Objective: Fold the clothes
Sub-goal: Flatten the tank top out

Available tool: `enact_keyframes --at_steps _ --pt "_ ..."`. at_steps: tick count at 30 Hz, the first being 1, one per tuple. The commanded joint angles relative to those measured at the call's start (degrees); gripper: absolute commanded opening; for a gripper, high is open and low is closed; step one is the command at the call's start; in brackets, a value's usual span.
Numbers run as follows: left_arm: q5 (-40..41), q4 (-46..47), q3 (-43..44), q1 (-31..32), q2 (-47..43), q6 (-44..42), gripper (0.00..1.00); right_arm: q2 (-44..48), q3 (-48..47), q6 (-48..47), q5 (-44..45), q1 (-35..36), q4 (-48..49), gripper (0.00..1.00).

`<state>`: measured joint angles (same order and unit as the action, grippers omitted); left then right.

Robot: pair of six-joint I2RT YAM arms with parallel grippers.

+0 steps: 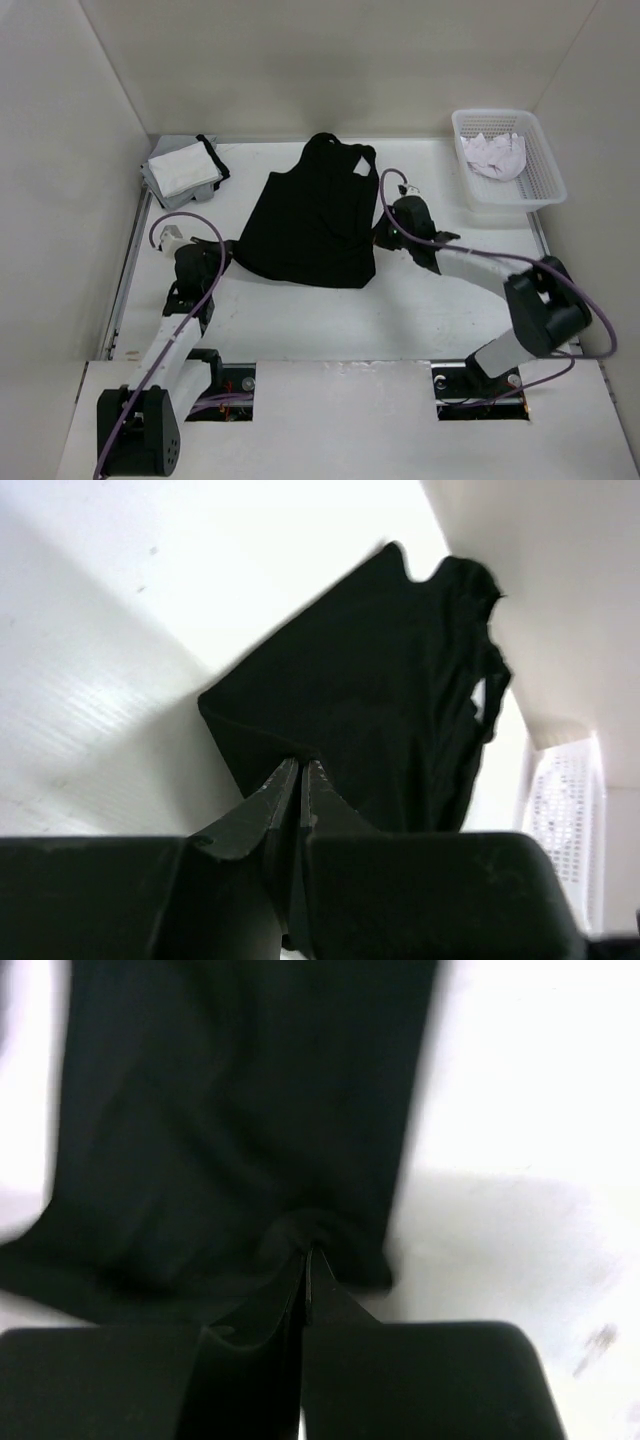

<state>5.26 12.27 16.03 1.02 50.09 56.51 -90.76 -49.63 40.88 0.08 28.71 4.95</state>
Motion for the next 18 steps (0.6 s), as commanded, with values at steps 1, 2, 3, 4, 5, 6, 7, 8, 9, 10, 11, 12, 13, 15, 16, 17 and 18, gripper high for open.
enact_keyframes --at_steps 1,2,3,4,5,6,7,8,9,10,11,12,13,15,16,17,18 --pt "1.25 2.76 2.78 0.26 -3.41 0.62 0.02 14.08 7.76 -1.6 -0.52 5.95 -0.1 0.0" --pt "1.25 2.15 2.78 0.0 -4.2 0.62 0.02 18.73 10.66 -1.07 0.01 7.79 -2.73 0.0" --pt "1.16 1.62 2.78 -0.27 -4.9 0.62 0.02 23.3 13.13 0.15 0.79 9.72 -5.8 0.0" --pt "1.07 1.27 2.78 -0.44 -5.52 0.62 0.02 27.96 14.98 1.03 1.5 11.74 -9.14 0.0" --pt "1.07 1.09 2.78 -0.53 -5.87 0.62 0.02 32.44 16.48 1.91 2.11 13.5 -12.13 0.0" --pt "1.07 1.0 2.78 -0.71 -5.96 0.53 0.02 36.23 17.1 2.88 2.56 14.83 -14.94 0.0" --pt "1.16 0.91 2.78 -0.8 -6.05 0.44 0.02 39.49 17.37 3.84 2.82 15.62 -17.23 0.0" --pt "1.16 0.91 2.95 -0.8 -5.7 0.44 0.02 41.96 17.46 4.37 2.91 15.89 -18.39 0.01" --pt "1.16 1.17 2.95 -0.8 -5.27 0.35 0.02 43.11 17.46 4.47 2.56 15.98 -18.31 0.01" --pt "1.16 1.35 2.95 -0.89 -4.83 0.27 0.02 42.86 17.72 4.12 2.04 15.37 -17.18 0.01" --pt "1.16 1.52 2.95 -0.89 -4.39 0.27 0.02 41.03 17.98 3.33 1.86 13.63 -15.43 0.01" --pt "1.25 1.7 2.87 -0.89 -3.95 0.18 0.02 37.71 17.99 2.37 1.07 11.09 -13.58 0.01" --pt "1.25 1.96 2.69 -0.89 -3.68 0.09 0.02 34.63 17.72 1.75 0.02 9.49 -11.91 0.01" --pt "1.25 2.32 2.08 -0.89 -3.07 0.0 0.02 24.37 16.06 0.08 -1.74 5.89 -6.13 0.01" --pt "1.25 2.4 1.9 -0.89 -2.98 -0.08 0.02 20.57 14.92 -0.36 -1.92 5.09 -4.35 0.01" --pt "1.25 2.41 1.64 -0.89 -2.8 -0.17 0.02 15.4 13.08 -0.8 -1.92 4.04 -2.51 0.01" --pt "1.25 2.41 1.29 -0.89 -2.8 -0.35 0.02 10.22 10.89 -1.41 -1.92 3.07 -1.1 0.01"
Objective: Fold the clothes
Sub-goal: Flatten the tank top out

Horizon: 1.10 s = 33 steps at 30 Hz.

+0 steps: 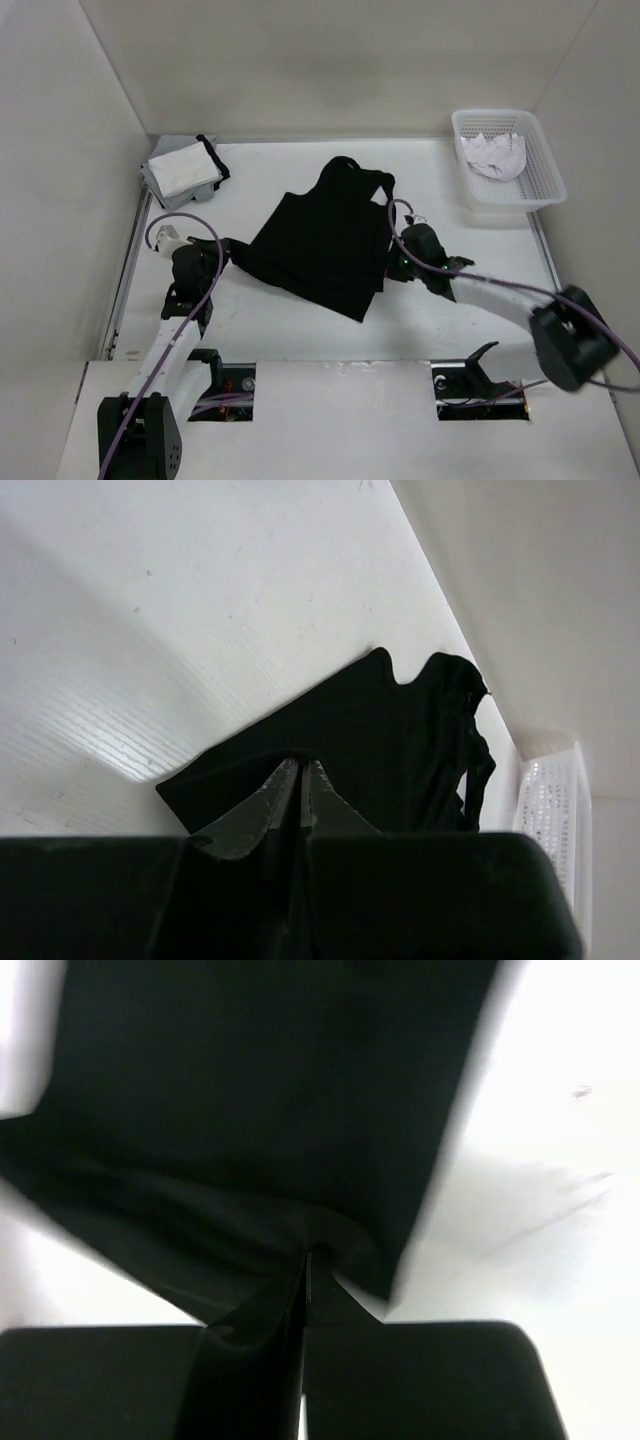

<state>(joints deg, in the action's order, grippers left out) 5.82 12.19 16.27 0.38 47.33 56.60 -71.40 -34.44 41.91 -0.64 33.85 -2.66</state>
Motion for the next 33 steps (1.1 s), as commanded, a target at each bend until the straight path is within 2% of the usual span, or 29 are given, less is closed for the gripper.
enact_keyframes --at_steps 1,4,6,8,11,13,15,16,18,19,20,21,22,24,26,29,33 --pt "0.68 2.49 0.69 -0.25 0.04 -0.61 0.02 -14.07 -6.76 -2.8 -1.2 -3.03 7.74 0.0" --pt "0.24 2.14 -0.54 -0.69 -0.74 -0.96 0.02 -23.68 -13.45 -2.27 -1.2 -6.28 10.9 0.0" --pt "-0.11 1.62 -0.98 -1.22 -1.62 -1.4 0.02 -25.28 -16.44 -0.87 -1.03 -7.78 12.84 0.03" --pt "-0.46 0.91 -1.15 -1.66 -2.33 -1.4 0.02 -23.71 -17.68 -0.6 0.02 -8.23 13.11 0.16" --pt "-0.64 0.65 -1.33 -1.57 -2.95 -1.49 0.02 -16.09 -14.27 -2.18 3.27 -7.88 12.77 0.4" --pt "-0.64 0.91 -1.59 -1.13 -3.03 -1.67 0.02 -9.58 -8.66 -2.54 4.59 -6.04 11.63 0.47" --pt "-0.64 1.0 -1.94 -0.43 -2.95 -2.1 0.02 -4.22 -2.43 -2.01 5.3 -3.93 10.83 0.47" --pt "-0.64 1.09 -2.29 -0.08 -2.86 -2.28 0.02 -1.67 1.0 -1.05 5.3 -2.53 10.48 0.39" --pt "-0.73 1.26 -2.91 0.36 -3.03 -2.37 0.02 1.69 6.29 2.19 4.43 0.2 9.95 0.12" --pt "-0.9 1.26 -3.26 0.54 -3.12 -2.46 0.02 2.48 7.79 3.52 3.9 2.12 9.34 0.04" --pt "-0.99 1.35 -3.44 0.63 -3.3 -2.54 0.02 2.92 8.67 4.31 3.72 4.41 8.81 0.03" --pt "-1.08 1.44 -3.7 0.71 -3.47 -2.72 0.02 3.1 9.29 5.02 4.07 6.69 8.81 0.04" --pt "-1.08 1.44 -3.88 0.8 -3.65 -2.72 0.02 3.02 9.73 5.63 4.77 8.28 9.24 0.09" --pt "-1.25 1.52 -4.23 0.98 -3.82 -2.72 0.02 1.88 10.09 6.51 6.7 10.22 10.12 0.27" --pt "-1.69 1.7 -4.49 0.98 -4.09 -2.81 0.02 0.13 10.09 6.95 7.41 10.58 11.35 0.36" --pt "-1.96 1.7 -4.93 1.07 -4.53 -2.81 0.02 -2.42 9.3 7.13 7.76 10.58 13.11 0.41" --pt "-2.05 1.88 -5.55 1.24 -4.79 -2.81 0.02 -5.24 8.33 7.57 8.29 10.67 13.64 0.41"
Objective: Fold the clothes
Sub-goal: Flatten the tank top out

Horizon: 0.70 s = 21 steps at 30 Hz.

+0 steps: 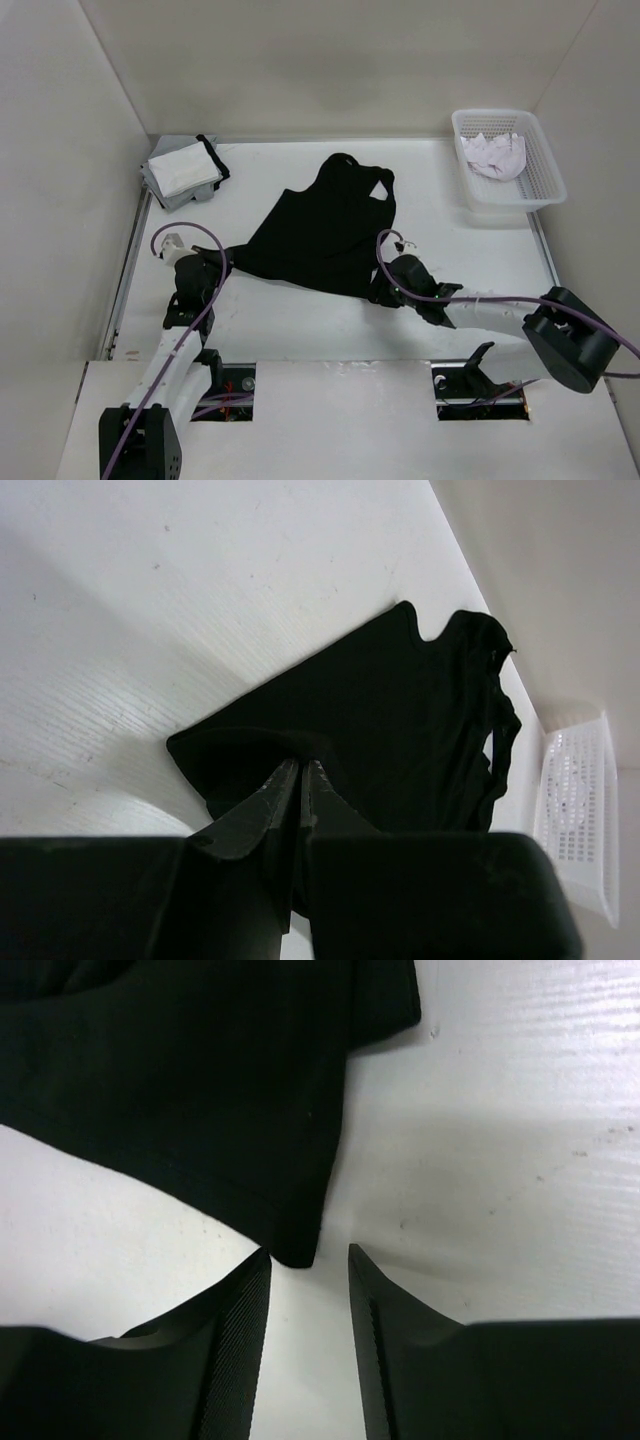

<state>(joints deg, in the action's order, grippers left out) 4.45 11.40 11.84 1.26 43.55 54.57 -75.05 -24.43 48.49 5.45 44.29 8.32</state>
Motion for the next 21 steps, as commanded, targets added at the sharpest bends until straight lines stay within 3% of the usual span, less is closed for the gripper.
enact_keyframes --at_steps 1,11,14,16,19,21 --pt "-0.67 2.93 -1.29 0.37 -1.01 -0.69 0.02 -1.94 -1.68 1.34 2.28 0.22 2.67 0.39" --pt "-0.76 3.46 -1.29 0.54 -0.92 -0.51 0.03 -5.02 -2.47 2.57 0.7 0.05 3.02 0.23" --pt "-0.76 3.46 -1.2 0.54 -1.1 -0.51 0.03 -5.55 -2.12 2.66 -1.49 -0.39 4.95 0.16" --pt "-0.76 3.28 -1.11 0.54 -1.36 -0.34 0.03 -5.9 -1.94 2.92 -2.46 -0.92 6.27 0.06" --pt "-1.02 2.58 -0.59 0.54 -2.59 0.01 0.02 -3.02 -1.59 3.19 -1.59 -1.01 6.01 0.0" --pt "-1.81 1.27 1.07 0.63 -4.17 0.54 0.02 4.43 -1.59 2.84 -0.54 -0.74 3.22 0.0"
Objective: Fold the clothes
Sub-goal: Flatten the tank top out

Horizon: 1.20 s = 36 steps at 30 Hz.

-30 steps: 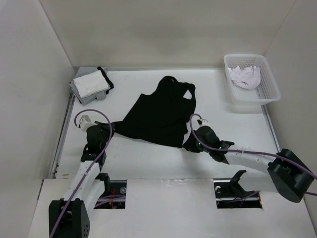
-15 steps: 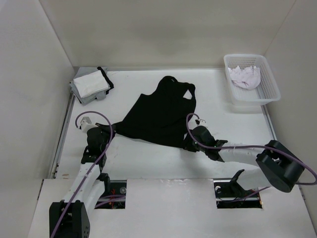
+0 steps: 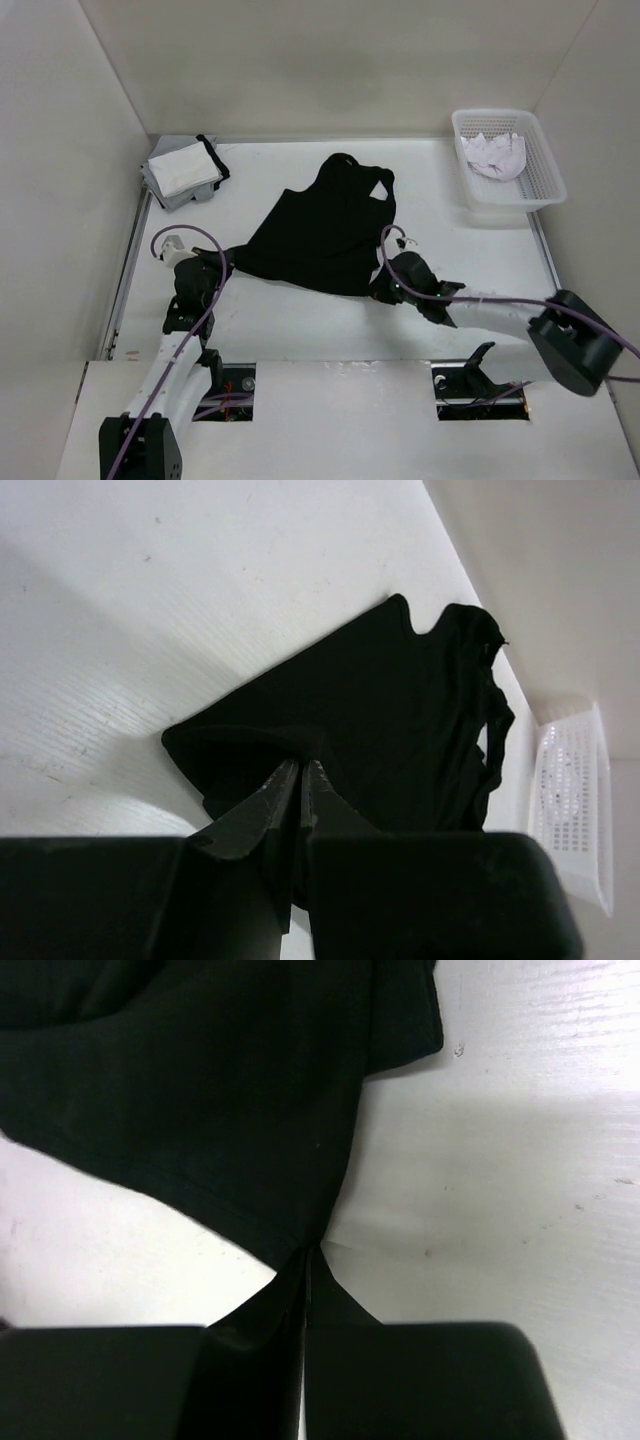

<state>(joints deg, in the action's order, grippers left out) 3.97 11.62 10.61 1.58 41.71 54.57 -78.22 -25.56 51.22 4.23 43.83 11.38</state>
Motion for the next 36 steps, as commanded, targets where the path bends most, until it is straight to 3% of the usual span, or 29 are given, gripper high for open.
enact_keyframes --at_steps 1,6,9,14,19,21,25,27,29,34,36 --pt "-1.77 0.0 3.7 0.65 -3.56 1.06 0.01 11.03 -0.89 -0.07 1.39 -0.29 -2.04 0.0" --pt "-1.07 -9.58 16.78 4.43 -13.22 2.3 0.0 36.07 -12.37 -4.54 10.95 2.78 -25.39 0.0" --pt "1.39 -14.15 27.06 6.62 -16.39 2.12 0.0 42.78 -26.15 -9.02 17.46 5.42 -37.01 0.0" --pt "5.78 -14.69 43.06 8.12 -16.76 1.25 0.0 40.26 -51.03 -19.03 28.36 13.67 -43.89 0.0" --pt "6.76 -14.61 58.62 6.37 -13.16 -1.57 0.0 32.53 -71.61 -29.23 37.5 25.79 -43.11 0.0" --pt "6.75 -14.61 62.15 6.19 -11.58 -1.48 0.0 28.67 -78.03 -34.49 41.19 30.71 -41.27 0.0" --pt "6.32 -14.08 64.88 6.1 -7.97 -1.92 0.0 23.21 -83.85 -41.02 44.29 33.46 -38.28 0.0" --pt "6.75 -13.64 64.36 5.93 -5.6 -2.18 0.01 20.83 -82.99 -42.16 42.8 29.54 -36.43 0.0" --pt "6.05 -12.76 62.7 5.84 -1.74 -2.97 0.01 18.2 -80.71 -40.25 36.24 19.54 -36.43 0.0" --pt "2.64 -8.2 56.72 3.48 11.77 -2.63 0.02 8.99 -73.07 -24.54 4.2 -8.66 -36.53 0.0" --pt "0.35 -6.44 56.62 1.63 18.63 -0.09 0.01 4.5 -71.47 -21.53 -1.92 -15.11 -32.4 0.0"
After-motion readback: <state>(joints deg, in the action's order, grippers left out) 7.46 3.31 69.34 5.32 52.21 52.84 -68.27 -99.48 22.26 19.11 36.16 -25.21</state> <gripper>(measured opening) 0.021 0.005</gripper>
